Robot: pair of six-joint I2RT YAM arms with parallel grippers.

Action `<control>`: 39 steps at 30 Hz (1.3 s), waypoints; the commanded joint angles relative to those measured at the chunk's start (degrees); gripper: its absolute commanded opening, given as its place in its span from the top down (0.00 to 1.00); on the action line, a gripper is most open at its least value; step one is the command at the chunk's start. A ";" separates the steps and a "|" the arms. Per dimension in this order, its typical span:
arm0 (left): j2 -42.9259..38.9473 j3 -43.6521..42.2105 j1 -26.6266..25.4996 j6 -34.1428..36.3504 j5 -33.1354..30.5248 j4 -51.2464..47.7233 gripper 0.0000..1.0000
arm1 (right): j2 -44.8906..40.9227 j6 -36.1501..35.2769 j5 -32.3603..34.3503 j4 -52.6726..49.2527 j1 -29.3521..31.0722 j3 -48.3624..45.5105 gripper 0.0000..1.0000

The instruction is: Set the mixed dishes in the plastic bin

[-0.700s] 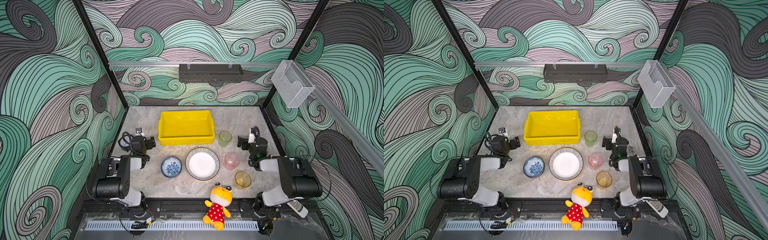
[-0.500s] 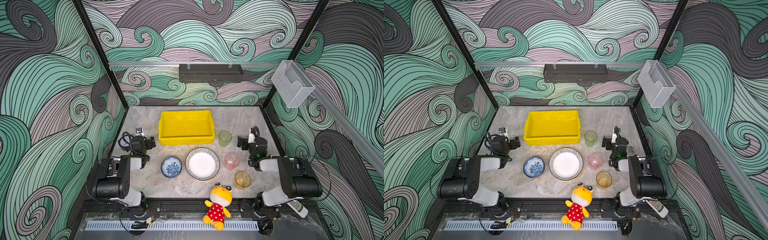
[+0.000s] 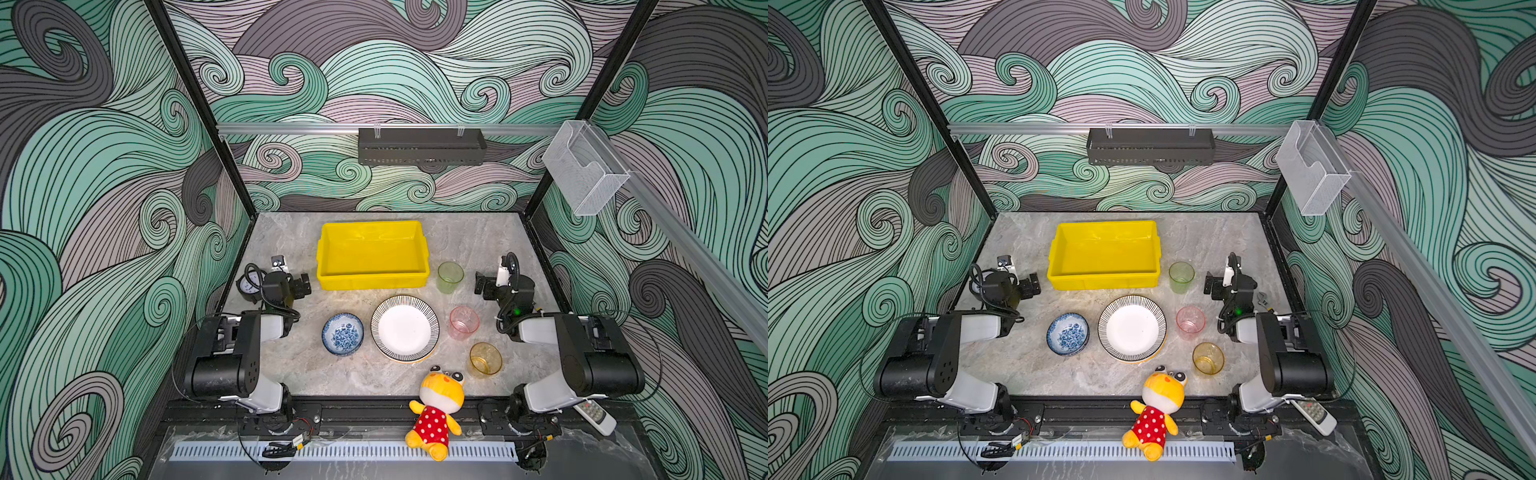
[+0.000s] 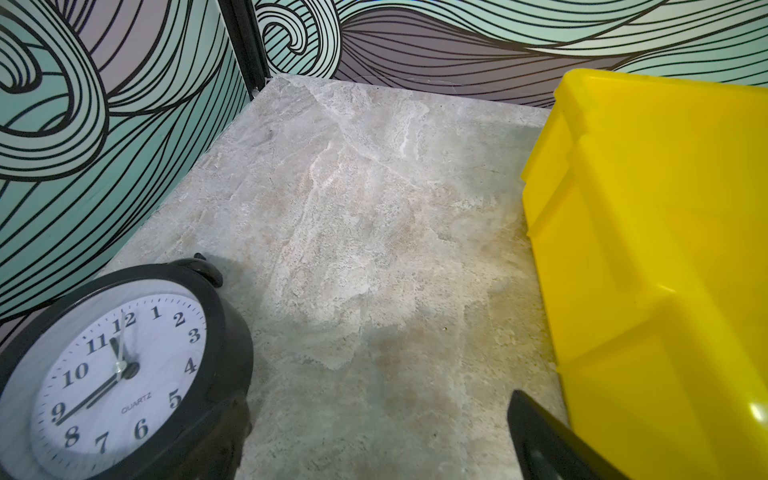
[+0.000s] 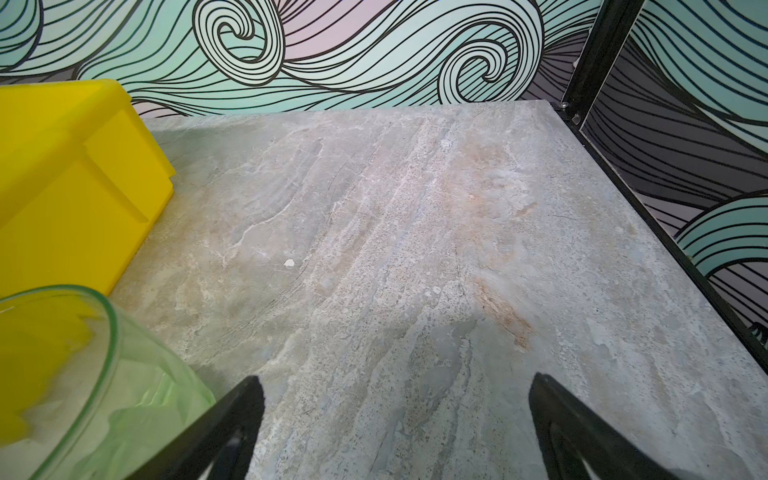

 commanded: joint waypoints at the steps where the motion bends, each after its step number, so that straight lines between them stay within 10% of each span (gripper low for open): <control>1: 0.36 1.31 -0.41 0.36 0.70 -0.43 0.01 | -0.12 -0.68 0.79 0.66 0.39 0.35 0.00; 21: 0.06 1.19 -0.45 0.53 0.87 -0.52 0.01 | -0.49 -1.24 -0.11 0.58 0.47 0.35 0.00; 39: -8.13 21.73 -0.41 -8.73 -1.61 -42.62 0.01 | -21.98 0.88 5.77 -31.52 0.78 8.72 0.00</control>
